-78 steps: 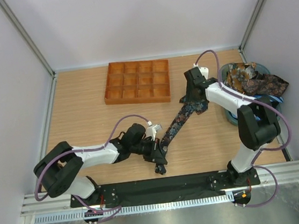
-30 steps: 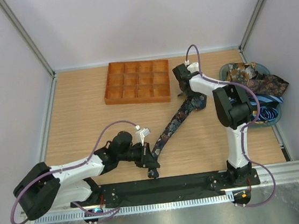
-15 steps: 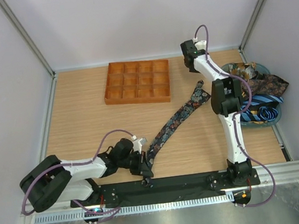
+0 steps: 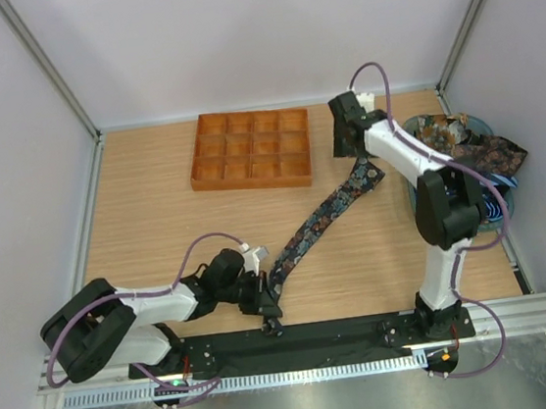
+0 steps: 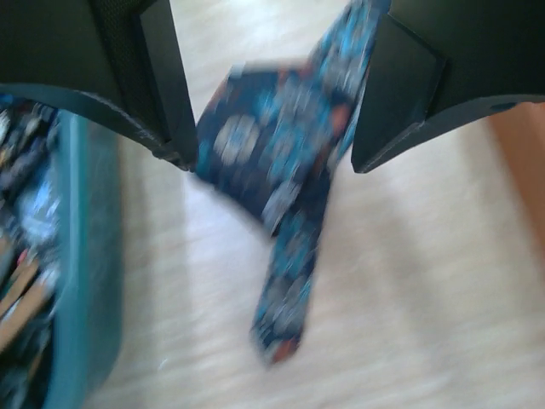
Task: Roll the ties
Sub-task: Flatten the tie
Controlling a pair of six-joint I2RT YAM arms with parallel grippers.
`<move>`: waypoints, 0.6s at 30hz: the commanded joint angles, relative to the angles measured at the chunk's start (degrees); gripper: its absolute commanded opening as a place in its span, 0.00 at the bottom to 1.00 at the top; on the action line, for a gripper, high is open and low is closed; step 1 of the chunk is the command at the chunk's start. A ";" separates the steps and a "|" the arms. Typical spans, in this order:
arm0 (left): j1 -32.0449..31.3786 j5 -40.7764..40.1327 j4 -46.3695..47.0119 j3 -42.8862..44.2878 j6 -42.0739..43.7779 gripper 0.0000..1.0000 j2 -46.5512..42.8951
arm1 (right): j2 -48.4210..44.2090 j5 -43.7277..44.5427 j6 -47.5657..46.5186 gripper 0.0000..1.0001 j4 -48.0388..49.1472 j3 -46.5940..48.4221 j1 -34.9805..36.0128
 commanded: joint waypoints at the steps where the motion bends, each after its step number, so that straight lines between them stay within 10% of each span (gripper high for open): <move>1: 1.76 -2.05 -2.06 1.88 0.59 0.00 -2.57 | -10.68 -0.09 4.37 0.81 5.49 -11.17 4.31; 7: 5.19 -3.10 -4.70 0.12 0.68 0.00 -6.26 | -21.58 -5.38 13.50 1.00 14.81 -27.88 4.31; 18: 6.25 -2.58 -6.72 -2.52 0.15 0.00 -11.54 | -20.90 -10.74 24.77 1.00 25.98 -36.42 3.17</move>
